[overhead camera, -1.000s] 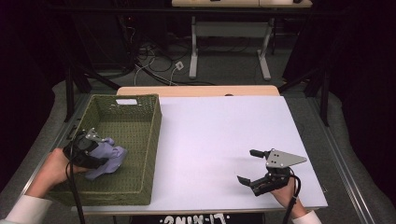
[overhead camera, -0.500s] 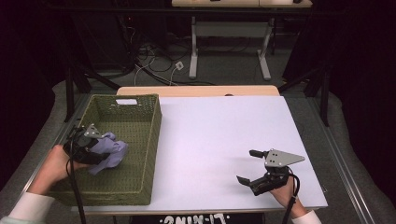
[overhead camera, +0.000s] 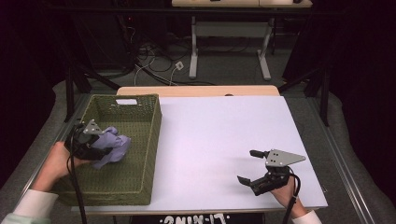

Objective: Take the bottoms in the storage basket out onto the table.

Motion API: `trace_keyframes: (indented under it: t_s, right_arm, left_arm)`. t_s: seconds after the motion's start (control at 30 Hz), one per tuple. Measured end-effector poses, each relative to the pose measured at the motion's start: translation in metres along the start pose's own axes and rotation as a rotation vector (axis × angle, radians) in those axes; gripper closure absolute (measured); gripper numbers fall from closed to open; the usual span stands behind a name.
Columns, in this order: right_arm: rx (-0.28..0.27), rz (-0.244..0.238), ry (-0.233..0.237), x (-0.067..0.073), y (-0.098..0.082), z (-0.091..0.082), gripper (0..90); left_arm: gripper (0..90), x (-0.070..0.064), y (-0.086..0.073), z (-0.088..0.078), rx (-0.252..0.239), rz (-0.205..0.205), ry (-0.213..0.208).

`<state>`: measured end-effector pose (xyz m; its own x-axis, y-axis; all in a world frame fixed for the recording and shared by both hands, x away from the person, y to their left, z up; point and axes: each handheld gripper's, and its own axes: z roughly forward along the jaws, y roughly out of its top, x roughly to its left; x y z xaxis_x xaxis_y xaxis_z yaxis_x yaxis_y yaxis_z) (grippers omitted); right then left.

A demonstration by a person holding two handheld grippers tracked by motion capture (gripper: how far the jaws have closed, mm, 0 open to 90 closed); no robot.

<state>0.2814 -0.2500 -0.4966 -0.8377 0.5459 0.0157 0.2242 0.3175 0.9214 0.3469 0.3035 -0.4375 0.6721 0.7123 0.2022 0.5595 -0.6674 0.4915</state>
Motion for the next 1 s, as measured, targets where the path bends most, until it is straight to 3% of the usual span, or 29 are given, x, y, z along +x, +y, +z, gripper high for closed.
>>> trace_keyframes:
  t_s: [1.0]
  right_arm:
    - [-0.006, -0.012, -0.007, 0.001, 0.001, -0.001, 0.0]
  left_arm:
    - [49.3, 0.005, 0.014, -0.008, -0.138, 0.004, 0.021]
